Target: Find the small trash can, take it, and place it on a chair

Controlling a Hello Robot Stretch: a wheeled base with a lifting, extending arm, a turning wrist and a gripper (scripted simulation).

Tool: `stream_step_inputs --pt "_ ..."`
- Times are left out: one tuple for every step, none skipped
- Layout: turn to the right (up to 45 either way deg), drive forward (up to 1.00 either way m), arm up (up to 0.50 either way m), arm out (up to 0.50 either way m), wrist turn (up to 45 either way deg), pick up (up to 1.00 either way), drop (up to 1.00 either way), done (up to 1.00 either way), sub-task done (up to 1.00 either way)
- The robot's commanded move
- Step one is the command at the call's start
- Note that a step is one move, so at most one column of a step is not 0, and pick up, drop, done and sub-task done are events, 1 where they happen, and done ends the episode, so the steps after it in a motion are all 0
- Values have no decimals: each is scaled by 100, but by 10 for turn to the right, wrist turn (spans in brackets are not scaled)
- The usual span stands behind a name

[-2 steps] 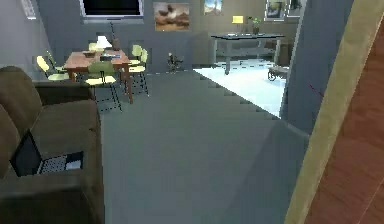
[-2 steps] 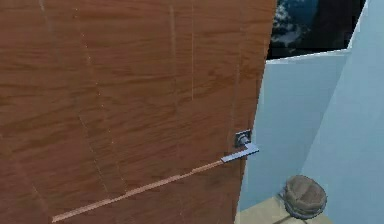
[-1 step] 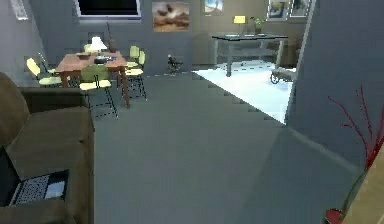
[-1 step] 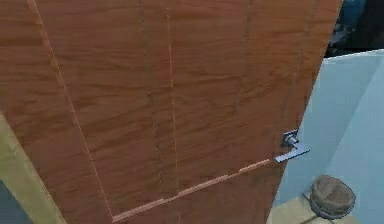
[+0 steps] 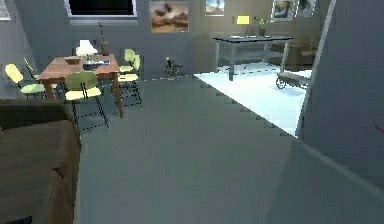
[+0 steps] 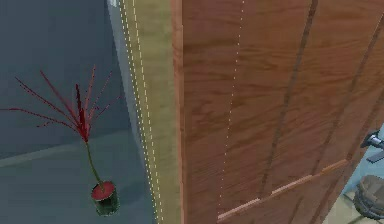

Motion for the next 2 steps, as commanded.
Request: stream_step_inputs --pt "210 0 0 0 0 0 0 0 0" --pt "30 0 0 0 0 0 0 0 0"
